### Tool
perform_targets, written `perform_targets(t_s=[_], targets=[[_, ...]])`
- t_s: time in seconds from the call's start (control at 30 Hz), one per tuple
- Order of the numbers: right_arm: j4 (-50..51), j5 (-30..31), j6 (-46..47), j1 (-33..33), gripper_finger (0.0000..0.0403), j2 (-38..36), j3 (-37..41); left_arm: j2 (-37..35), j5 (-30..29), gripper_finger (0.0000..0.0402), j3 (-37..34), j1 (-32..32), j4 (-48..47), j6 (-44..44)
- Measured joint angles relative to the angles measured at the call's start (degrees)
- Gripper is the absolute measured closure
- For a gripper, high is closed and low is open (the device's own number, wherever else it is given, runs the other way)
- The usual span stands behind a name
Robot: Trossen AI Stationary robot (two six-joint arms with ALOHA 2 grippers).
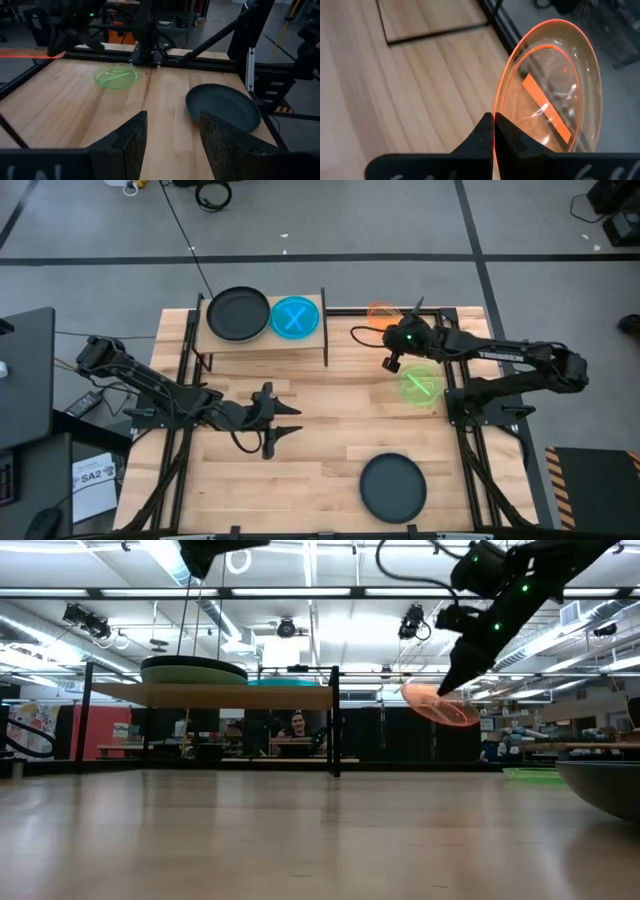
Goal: Place and stack plates onto a shelf
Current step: Stack the orange plate on top of the blue plate on the shelf
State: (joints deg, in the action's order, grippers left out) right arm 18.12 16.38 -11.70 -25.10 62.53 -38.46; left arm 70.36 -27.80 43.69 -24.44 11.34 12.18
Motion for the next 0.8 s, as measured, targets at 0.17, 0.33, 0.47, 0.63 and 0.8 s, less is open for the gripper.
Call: perform_targets(t_s=[0.17,0.33,0.47,0.63,0.8], targets=[[-0.7,0.0,0.0,1.8,0.0398,-3.6,0.0,-4.2,0.0,0.0216,0.0,-0.3,-5.4,-0.7],[-4.0,0.0,0.0,3.6,0.0398,-4.9,0.0,-7.2,-0.9,0.0216,0.0,-1.8,-8.1,-3.8],[-7.6,0.0,-0.6,5.2,0.0398,-4.6,-0.2,-7.7,-1.1,0.0216,-0.1,-3.3,-8.8,-5.4],[-7.6,-0.1,-1.8,7.4,0.0398,-2.5,-4.6,-8.6,-1.8,0.0216,-6.7,-4.1,-2.6,-5.0],[-7.8,0.0,-2.3,9.0,0.0398,1.6,-12.2,-11.0,-2.0,0.0216,-18.9,-4.1,15.1,-2.5]])
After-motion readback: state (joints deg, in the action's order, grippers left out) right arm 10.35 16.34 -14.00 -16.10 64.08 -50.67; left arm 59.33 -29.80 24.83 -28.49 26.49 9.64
